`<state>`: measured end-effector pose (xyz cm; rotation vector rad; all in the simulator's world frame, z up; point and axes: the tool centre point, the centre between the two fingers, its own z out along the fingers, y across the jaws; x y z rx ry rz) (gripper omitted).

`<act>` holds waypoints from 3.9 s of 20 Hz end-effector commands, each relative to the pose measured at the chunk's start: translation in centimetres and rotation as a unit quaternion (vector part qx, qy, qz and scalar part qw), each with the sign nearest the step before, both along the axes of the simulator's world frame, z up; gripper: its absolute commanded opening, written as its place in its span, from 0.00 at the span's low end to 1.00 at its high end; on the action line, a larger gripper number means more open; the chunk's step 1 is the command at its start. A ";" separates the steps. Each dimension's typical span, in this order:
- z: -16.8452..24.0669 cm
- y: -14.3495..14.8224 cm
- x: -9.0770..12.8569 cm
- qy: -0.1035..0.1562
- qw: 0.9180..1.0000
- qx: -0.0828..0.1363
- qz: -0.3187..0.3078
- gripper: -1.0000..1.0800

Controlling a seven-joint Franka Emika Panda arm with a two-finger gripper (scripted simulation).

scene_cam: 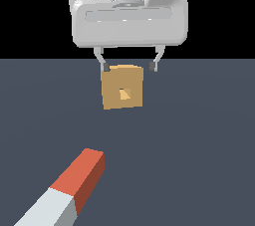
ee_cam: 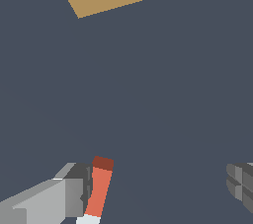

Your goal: Insert the peg into the horizontal hole in a box.

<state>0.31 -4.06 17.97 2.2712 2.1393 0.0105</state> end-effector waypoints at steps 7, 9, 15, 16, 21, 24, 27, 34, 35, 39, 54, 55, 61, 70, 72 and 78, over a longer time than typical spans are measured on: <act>-0.9 -1.7 -0.7 0.001 1.000 0.000 -0.010 0.96; -1.6 -3.0 -1.3 0.001 1.000 0.001 -0.019 0.96; -5.1 -9.2 -4.3 0.004 0.998 0.002 -0.058 0.96; -5.8 -10.5 -5.0 0.005 0.998 0.003 -0.066 0.96; -8.8 -15.5 -8.0 0.007 0.995 0.004 -0.100 0.96; -10.0 -17.5 -9.2 0.008 0.994 0.005 -0.113 0.96; -10.7 -18.6 -10.0 0.009 0.993 0.006 -0.120 0.96; -11.1 -18.9 -10.1 0.010 0.992 0.006 -0.122 0.96; -11.3 -18.9 -10.1 0.010 0.992 0.006 -0.122 0.96; -12.8 -19.0 -10.2 0.009 0.992 0.006 -0.123 0.96; -16.1 -19.2 -10.2 0.009 0.992 0.006 -0.124 0.00; -16.1 -19.2 -10.2 0.009 0.992 0.006 -0.124 0.00; -16.1 -19.2 -10.2 0.009 0.992 0.007 -0.124 0.00; -15.5 -15.8 -7.7 0.009 0.996 0.006 -0.088 0.00; -15.2 -14.1 -6.6 0.009 0.997 0.006 -0.070 0.00; -14.0 -5.8 -2.1 0.010 1.000 0.004 0.010 0.00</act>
